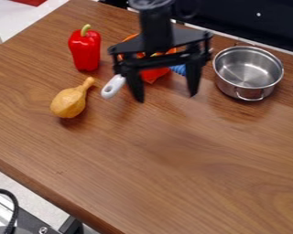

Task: Move the silver pot to the upper right of table

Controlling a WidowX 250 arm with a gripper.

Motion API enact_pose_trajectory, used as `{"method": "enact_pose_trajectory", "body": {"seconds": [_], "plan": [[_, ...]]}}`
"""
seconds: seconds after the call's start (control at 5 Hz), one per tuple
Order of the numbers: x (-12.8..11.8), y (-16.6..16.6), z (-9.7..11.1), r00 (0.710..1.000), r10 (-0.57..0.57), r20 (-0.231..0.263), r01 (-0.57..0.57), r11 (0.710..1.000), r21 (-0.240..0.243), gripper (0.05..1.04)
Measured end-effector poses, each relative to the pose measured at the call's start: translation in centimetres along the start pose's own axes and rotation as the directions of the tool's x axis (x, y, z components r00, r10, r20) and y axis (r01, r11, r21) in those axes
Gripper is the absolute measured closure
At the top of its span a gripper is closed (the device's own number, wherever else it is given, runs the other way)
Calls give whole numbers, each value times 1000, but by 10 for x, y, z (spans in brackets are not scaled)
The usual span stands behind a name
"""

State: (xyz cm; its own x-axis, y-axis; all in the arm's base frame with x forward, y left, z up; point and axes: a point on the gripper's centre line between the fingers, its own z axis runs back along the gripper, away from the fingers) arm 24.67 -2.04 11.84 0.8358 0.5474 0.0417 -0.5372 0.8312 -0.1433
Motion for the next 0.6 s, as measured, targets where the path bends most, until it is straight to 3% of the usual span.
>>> {"method": "enact_pose_trajectory", "body": {"seconds": [0.2,0.6], "plan": [[-2,21,2,1000,-20,21,20,1000,6,83],[32,76,-1,994,42,105,-43,999,11,83]]}}
